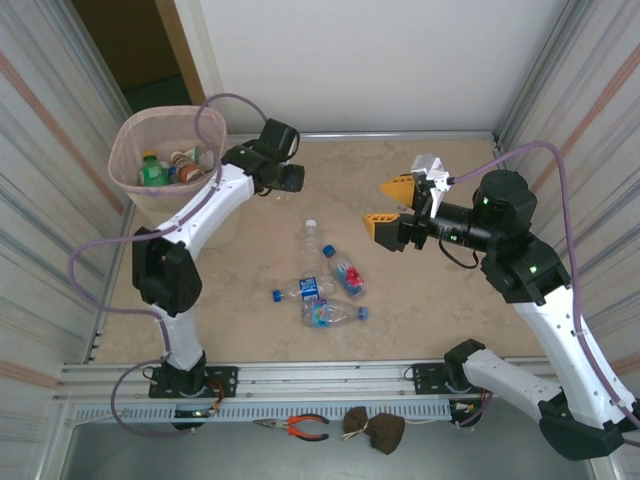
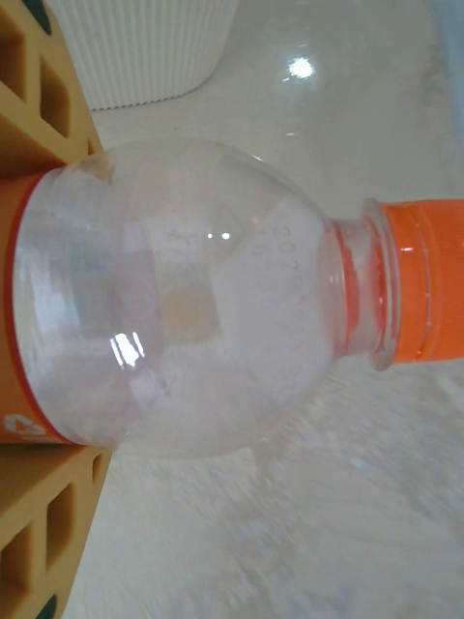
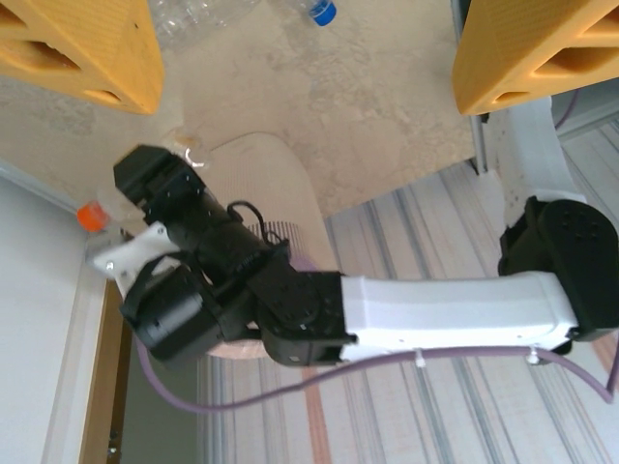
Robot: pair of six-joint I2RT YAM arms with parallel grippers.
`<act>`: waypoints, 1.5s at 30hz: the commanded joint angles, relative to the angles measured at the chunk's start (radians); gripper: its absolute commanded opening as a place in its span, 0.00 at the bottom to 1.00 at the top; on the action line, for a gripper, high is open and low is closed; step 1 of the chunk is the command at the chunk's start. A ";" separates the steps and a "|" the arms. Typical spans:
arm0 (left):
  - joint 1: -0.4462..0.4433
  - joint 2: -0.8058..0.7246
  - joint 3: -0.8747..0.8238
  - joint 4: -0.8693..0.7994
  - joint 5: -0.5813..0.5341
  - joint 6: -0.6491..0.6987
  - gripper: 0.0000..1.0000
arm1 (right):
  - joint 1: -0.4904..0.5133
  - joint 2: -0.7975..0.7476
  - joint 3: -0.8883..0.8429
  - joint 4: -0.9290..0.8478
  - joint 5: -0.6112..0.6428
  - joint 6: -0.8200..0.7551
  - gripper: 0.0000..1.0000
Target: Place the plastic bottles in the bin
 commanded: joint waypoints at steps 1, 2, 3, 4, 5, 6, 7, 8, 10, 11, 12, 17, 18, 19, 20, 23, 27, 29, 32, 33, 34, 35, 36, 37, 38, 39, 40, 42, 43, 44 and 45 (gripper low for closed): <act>0.008 -0.075 0.079 0.008 0.008 -0.012 0.58 | 0.007 -0.013 -0.009 0.012 0.006 0.003 0.77; 0.012 -0.084 0.098 0.005 0.009 -0.015 0.58 | 0.008 -0.013 -0.010 0.010 0.006 0.004 0.77; 0.015 -0.093 0.115 0.002 0.010 -0.016 0.58 | 0.007 -0.014 -0.009 0.010 0.004 0.003 0.77; 0.021 -0.103 0.131 0.002 0.010 -0.016 0.58 | 0.007 -0.014 -0.009 0.010 0.006 0.003 0.77; 0.027 -0.116 0.144 0.004 0.013 -0.019 0.58 | 0.007 -0.015 -0.009 0.009 0.006 0.003 0.77; 0.035 -0.127 0.152 0.010 0.019 -0.022 0.58 | 0.007 -0.016 -0.009 0.009 0.006 0.003 0.77; 0.044 -0.144 0.154 0.023 0.024 -0.029 0.57 | 0.007 -0.016 -0.008 0.008 0.006 0.003 0.77; 0.054 -0.164 0.148 0.041 0.025 -0.036 0.57 | 0.007 -0.016 -0.009 0.009 0.006 0.003 0.77; 0.080 -0.207 0.128 0.087 0.034 -0.057 0.56 | 0.007 -0.016 -0.010 0.011 0.004 0.003 0.77; 0.100 -0.229 0.116 0.109 0.041 -0.074 0.56 | 0.007 -0.016 -0.012 0.013 0.004 0.005 0.77; 0.119 -0.245 0.106 0.127 0.049 -0.094 0.56 | 0.007 -0.015 -0.013 0.015 0.003 0.007 0.77; 0.250 -0.324 0.033 0.228 0.085 -0.213 0.55 | 0.007 -0.013 -0.015 0.019 -0.005 0.009 0.77; 0.274 -0.332 0.023 0.239 0.087 -0.236 0.55 | 0.007 -0.013 -0.016 0.020 -0.002 0.009 0.77; 0.297 -0.341 0.008 0.256 0.085 -0.260 0.54 | 0.007 -0.013 -0.017 0.019 -0.002 0.009 0.77; 0.316 -0.350 -0.007 0.273 0.077 -0.280 0.54 | 0.008 -0.013 -0.017 0.019 -0.003 0.010 0.77; 0.350 -0.355 -0.038 0.303 0.017 -0.365 0.53 | 0.007 -0.011 -0.017 0.021 -0.004 0.009 0.77; 0.357 -0.311 0.011 0.193 -0.136 -0.532 0.49 | 0.009 -0.011 -0.017 0.021 -0.002 0.011 0.77; 0.365 -0.274 0.063 0.102 -0.179 -0.625 0.49 | 0.009 -0.013 -0.017 0.018 -0.001 0.012 0.77; 0.384 -0.229 0.108 0.006 -0.198 -0.743 0.50 | 0.009 -0.017 -0.017 0.013 0.004 0.011 0.77; 0.391 -0.214 0.121 -0.022 -0.194 -0.783 0.50 | 0.009 -0.019 -0.016 0.012 0.005 0.011 0.77; 0.403 -0.196 0.138 -0.060 -0.187 -0.830 0.50 | 0.009 -0.021 -0.017 0.009 0.006 0.010 0.77; 0.417 -0.176 0.155 -0.097 -0.175 -0.877 0.50 | 0.009 -0.022 -0.017 0.006 0.010 0.012 0.77; 0.427 -0.160 0.167 -0.121 -0.161 -0.910 0.50 | 0.009 -0.022 -0.018 0.004 0.011 0.010 0.77; 0.442 -0.141 0.174 -0.137 -0.139 -0.943 0.50 | 0.009 -0.024 -0.017 0.003 0.013 0.010 0.77; 0.457 -0.125 0.175 -0.140 -0.113 -0.969 0.50 | 0.008 -0.026 -0.017 -0.002 0.015 0.009 0.77; 0.469 -0.112 0.175 -0.138 -0.090 -0.988 0.50 | 0.009 -0.028 -0.017 -0.005 0.018 0.010 0.77; 0.482 -0.095 0.175 -0.132 -0.068 -1.001 0.50 | 0.009 -0.032 -0.015 -0.010 0.018 0.009 0.77; 0.499 -0.064 0.184 -0.124 -0.045 -1.011 0.51 | 0.009 -0.043 -0.017 -0.021 0.026 0.008 0.77; 0.503 -0.050 0.188 -0.124 -0.043 -1.020 0.52 | 0.009 -0.049 -0.018 -0.024 0.031 0.008 0.77; 0.508 -0.038 0.188 -0.121 -0.039 -1.030 0.53 | 0.009 -0.055 -0.021 -0.026 0.037 0.008 0.77; 0.514 -0.026 0.187 -0.120 -0.034 -1.043 0.54 | 0.009 -0.061 -0.025 -0.023 0.045 0.009 0.77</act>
